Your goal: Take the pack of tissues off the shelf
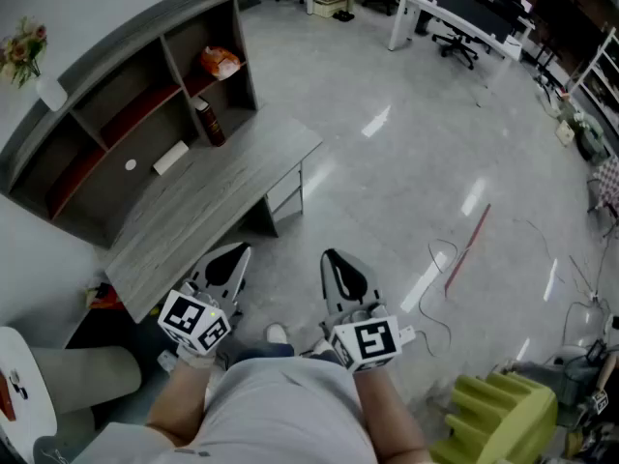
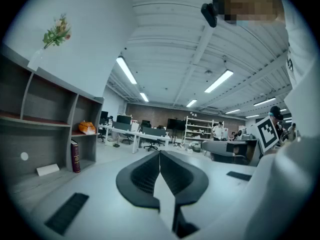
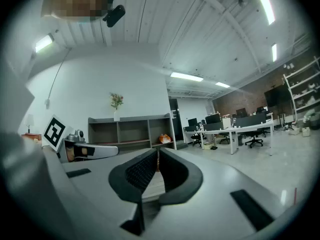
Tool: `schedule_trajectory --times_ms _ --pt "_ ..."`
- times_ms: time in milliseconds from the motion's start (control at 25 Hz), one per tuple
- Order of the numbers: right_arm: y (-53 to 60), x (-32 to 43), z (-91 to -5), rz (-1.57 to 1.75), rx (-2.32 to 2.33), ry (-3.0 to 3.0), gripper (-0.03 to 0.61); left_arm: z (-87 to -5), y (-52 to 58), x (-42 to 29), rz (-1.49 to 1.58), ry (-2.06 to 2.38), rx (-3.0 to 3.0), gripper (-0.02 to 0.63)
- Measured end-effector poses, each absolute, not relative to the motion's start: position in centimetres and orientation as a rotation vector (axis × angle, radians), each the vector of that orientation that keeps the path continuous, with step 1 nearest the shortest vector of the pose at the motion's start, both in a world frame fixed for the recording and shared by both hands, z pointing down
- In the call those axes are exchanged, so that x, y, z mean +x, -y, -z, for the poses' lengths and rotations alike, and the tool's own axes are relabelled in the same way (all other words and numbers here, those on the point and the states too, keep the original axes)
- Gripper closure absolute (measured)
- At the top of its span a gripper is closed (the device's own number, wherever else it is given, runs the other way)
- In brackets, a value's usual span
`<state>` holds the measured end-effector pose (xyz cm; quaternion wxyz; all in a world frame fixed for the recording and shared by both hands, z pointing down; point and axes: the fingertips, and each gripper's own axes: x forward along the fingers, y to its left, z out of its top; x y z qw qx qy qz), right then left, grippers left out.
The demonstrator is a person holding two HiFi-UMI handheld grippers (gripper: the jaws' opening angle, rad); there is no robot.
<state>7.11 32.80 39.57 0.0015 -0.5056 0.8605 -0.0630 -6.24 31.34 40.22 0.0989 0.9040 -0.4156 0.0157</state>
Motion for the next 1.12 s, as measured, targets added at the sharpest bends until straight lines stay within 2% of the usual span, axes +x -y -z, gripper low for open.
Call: schedule_trajectory --times_ms 520,1120 --pt "-30.3 -1.3 -40.0 0.189 -1.653 -2.711 0.554 -40.9 -28.6 -13.7 -0.053 1.101 2.711 0.595" --pt "-19.7 -3.2 -43.2 0.196 -1.683 -2.64 0.552 -44.3 -19.5 -18.4 -0.053 1.166 2.685 0.595"
